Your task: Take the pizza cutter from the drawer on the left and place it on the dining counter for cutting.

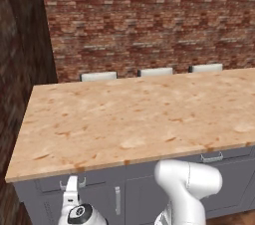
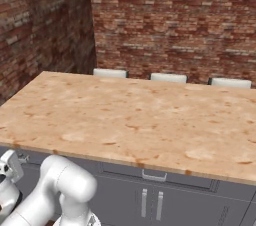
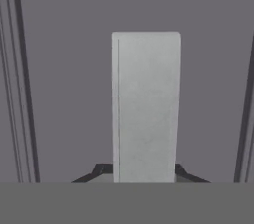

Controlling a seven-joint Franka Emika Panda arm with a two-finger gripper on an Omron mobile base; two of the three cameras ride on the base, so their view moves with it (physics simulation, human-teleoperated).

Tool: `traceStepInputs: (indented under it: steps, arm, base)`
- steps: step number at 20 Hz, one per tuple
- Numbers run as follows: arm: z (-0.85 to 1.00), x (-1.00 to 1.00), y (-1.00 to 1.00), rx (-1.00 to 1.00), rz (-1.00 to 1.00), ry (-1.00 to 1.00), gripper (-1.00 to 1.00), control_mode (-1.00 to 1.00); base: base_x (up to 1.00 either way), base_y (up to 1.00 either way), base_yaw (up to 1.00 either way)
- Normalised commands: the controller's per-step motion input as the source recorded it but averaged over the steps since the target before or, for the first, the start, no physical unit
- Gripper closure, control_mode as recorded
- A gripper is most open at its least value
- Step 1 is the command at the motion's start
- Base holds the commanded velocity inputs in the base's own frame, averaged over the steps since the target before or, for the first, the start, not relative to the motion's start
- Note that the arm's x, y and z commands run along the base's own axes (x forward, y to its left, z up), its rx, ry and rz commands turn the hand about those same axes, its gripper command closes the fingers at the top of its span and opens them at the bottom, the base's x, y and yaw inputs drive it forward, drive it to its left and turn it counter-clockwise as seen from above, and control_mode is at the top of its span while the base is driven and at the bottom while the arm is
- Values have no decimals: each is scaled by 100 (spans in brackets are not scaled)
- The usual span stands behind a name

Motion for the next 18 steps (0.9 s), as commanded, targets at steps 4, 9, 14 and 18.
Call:
traceStepInputs:
  steps: [4,9,14,18]
  arm:
    - [0,-75,0,0,0,0,100,-100]
    - [0,-79,0,0,0,0,100,-100]
    - [0,-78,0,0,0,0,100,-100]
    - [0,-82,0,0,0,0,100,-100]
  base:
    - [0,0,0]
    - [0,0,0]
    - [0,0,0]
    - [0,0,0]
